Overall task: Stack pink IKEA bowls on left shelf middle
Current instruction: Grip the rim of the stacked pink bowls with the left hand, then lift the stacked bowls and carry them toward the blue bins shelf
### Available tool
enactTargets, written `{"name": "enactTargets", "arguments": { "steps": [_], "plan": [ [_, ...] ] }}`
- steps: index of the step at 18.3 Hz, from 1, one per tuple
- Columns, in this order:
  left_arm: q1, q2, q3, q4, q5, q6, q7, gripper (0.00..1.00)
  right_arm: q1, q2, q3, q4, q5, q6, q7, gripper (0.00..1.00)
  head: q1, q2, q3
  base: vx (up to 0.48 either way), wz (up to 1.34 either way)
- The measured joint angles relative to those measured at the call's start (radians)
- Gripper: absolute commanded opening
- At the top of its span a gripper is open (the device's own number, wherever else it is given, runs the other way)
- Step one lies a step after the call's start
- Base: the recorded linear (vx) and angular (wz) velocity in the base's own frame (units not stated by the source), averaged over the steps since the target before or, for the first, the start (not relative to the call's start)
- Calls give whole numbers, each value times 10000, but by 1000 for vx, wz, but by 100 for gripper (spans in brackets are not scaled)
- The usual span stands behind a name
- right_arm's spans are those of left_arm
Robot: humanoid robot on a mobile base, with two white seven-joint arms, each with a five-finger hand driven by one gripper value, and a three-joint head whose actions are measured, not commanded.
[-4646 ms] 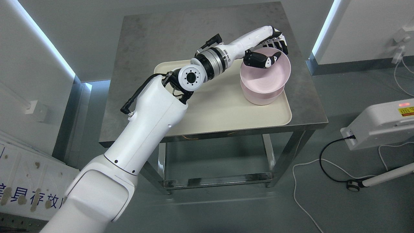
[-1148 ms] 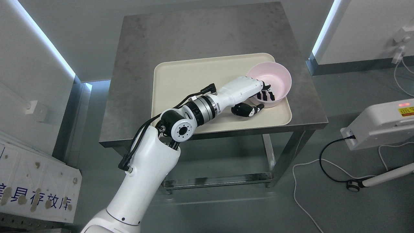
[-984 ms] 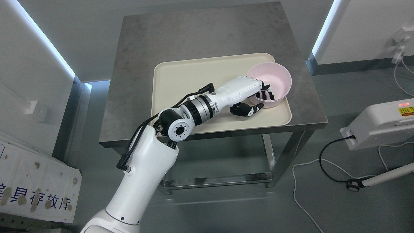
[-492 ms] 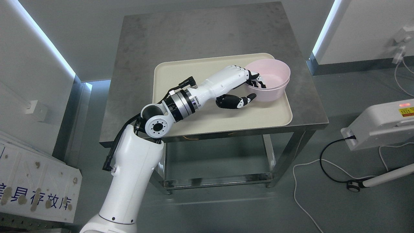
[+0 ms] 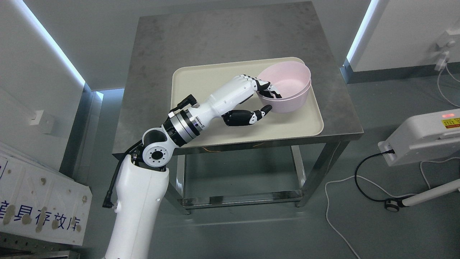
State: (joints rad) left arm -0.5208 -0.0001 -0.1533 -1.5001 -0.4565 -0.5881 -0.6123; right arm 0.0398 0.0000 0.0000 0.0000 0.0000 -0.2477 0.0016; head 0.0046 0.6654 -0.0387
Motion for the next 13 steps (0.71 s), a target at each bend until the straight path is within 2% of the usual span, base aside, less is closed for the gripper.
{"name": "enactTargets", "arguments": {
  "steps": [5, 13],
  "plan": [
    [401, 0, 379, -373, 367, -365, 0, 1, 0, 0, 0, 0, 0, 0, -16, 100, 0, 0, 0, -137, 87],
    [621, 0, 738, -858, 776, -416, -1, 1, 1, 0, 0, 0, 0, 0, -20, 100, 0, 0, 0, -282, -159]
  ]
}}
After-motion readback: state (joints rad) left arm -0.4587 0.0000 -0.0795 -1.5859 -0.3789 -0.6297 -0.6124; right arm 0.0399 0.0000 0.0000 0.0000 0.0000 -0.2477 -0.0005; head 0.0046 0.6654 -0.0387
